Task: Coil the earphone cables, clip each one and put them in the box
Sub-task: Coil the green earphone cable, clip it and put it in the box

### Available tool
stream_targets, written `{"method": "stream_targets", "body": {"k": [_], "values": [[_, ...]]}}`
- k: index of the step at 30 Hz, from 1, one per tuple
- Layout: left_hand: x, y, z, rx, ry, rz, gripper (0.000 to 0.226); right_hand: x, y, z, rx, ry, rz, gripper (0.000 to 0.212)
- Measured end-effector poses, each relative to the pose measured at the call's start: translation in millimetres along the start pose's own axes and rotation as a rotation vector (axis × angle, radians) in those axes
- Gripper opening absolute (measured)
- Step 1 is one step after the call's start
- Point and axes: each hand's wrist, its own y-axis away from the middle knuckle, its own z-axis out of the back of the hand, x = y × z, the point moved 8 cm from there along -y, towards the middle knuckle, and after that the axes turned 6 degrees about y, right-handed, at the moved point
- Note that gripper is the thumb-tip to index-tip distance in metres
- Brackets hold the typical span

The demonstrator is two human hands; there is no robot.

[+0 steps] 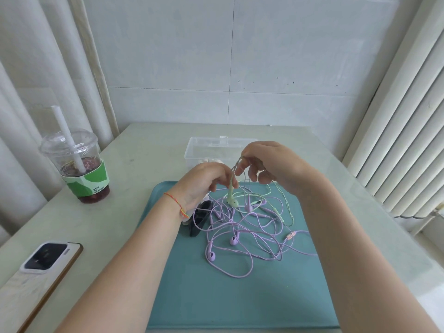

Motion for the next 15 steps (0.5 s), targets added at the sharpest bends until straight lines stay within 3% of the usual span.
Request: {"method": "stream_targets", "body": {"k": [4,10,15], "values": [[1.7,0.7,-5.3,0.050,0.071,0.010,0.019,-1.8,0.4,-0.2,0.013,-0.049,-0.031,0.021],[-1.2,0.0,9.5,-0.100,0.073,-0.014,0.007,-9.1,0.5,16.7,-0.134,0.149,-0.103,0.021],[-11.3,3.4,4.1,-0.061,0.051,-0.033,0.014,-9.7,0.0,17.9,-0.134,0.180,-0.097,0.020]]}}
